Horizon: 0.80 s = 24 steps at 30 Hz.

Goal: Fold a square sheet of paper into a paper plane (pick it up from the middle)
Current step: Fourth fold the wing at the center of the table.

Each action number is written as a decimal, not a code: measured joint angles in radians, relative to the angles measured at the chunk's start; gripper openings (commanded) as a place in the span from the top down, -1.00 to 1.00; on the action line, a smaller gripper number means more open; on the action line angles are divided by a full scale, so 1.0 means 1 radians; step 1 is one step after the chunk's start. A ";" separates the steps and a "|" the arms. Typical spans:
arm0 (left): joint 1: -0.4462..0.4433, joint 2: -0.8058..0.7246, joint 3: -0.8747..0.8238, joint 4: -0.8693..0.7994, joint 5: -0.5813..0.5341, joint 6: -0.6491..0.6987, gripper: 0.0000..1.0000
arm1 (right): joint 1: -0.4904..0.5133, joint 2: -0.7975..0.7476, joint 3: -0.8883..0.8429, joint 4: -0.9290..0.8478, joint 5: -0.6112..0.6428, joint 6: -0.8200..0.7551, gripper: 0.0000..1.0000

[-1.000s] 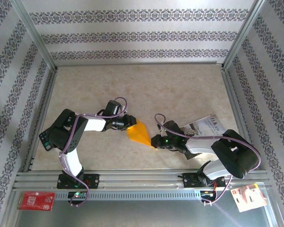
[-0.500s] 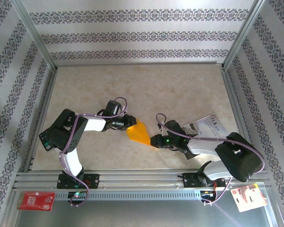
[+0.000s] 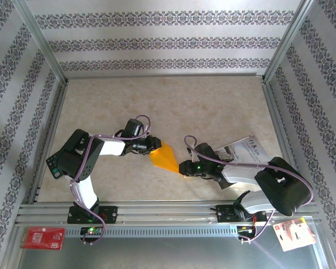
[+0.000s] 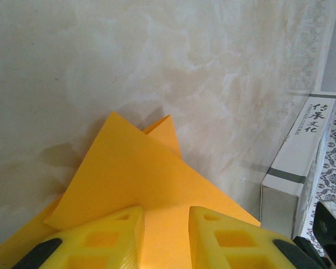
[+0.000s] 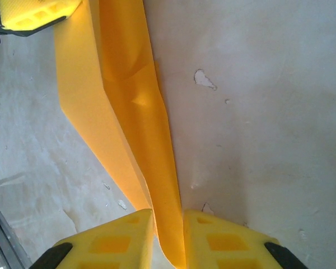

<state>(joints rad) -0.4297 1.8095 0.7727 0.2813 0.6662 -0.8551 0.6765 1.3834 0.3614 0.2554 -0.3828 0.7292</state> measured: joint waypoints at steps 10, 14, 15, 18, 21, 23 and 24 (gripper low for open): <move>0.000 0.000 0.000 0.000 0.000 0.000 0.46 | 0.002 0.000 0.005 -0.023 0.012 -0.029 0.71; 0.000 0.000 0.000 0.000 0.000 0.000 0.46 | 0.002 0.000 0.019 -0.058 0.026 -0.042 0.75; 0.000 0.000 0.000 0.000 0.000 0.000 0.46 | 0.002 0.000 0.023 -0.068 0.028 -0.046 0.75; 0.000 0.000 0.000 0.000 0.000 0.000 0.46 | 0.002 0.001 0.034 -0.092 0.033 -0.053 0.77; 0.000 0.000 0.000 0.000 0.000 0.000 0.46 | 0.002 0.010 0.045 -0.109 0.034 -0.056 0.79; 0.000 0.000 0.000 0.000 0.000 0.000 0.46 | 0.002 0.012 0.050 -0.117 0.034 -0.057 0.79; 0.000 0.000 0.000 0.000 0.000 0.000 0.46 | 0.002 0.012 0.050 -0.117 0.034 -0.058 0.78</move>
<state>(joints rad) -0.4297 1.8095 0.7727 0.2813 0.6662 -0.8551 0.6781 1.3956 0.4114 0.1379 -0.3489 0.6716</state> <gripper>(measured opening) 0.268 0.107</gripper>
